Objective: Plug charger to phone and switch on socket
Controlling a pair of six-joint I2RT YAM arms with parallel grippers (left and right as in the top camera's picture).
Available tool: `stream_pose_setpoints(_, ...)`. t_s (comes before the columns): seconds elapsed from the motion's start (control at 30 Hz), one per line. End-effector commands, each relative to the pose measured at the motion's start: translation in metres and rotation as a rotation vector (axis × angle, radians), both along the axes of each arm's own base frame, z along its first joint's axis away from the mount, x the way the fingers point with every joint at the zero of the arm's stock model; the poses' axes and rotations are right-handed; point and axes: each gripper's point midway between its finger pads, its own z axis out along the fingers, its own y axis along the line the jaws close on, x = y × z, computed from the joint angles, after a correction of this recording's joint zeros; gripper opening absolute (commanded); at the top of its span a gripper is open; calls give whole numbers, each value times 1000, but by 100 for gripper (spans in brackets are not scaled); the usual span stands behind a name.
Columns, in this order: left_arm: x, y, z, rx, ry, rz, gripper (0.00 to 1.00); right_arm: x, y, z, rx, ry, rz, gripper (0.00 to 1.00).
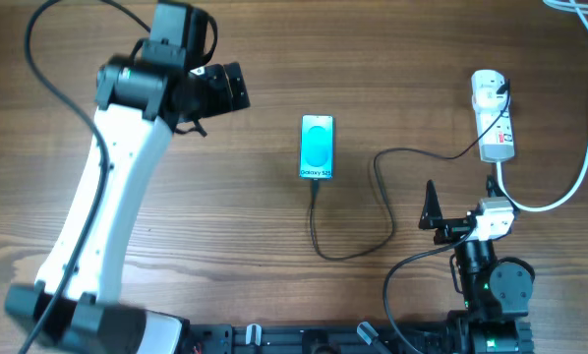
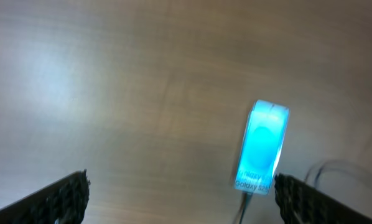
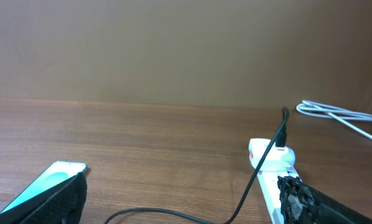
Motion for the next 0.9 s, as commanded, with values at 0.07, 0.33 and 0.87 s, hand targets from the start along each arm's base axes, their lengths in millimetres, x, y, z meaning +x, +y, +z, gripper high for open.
stream_pose_setpoints(0.07, -48, 17, -31, 22, -15, 4, 100, -1, 0, 2, 8, -11, -2, 100)
stream_pose_setpoints(0.33, -67, 33, -24, 18, -153, -8, 100, -1, 0, 2, 8, -11, -2, 100)
stream_pose_setpoints(0.87, -114, 34, -89, 6, -583, -300, 100, -1, 0, 2, 8, -11, -2, 100)
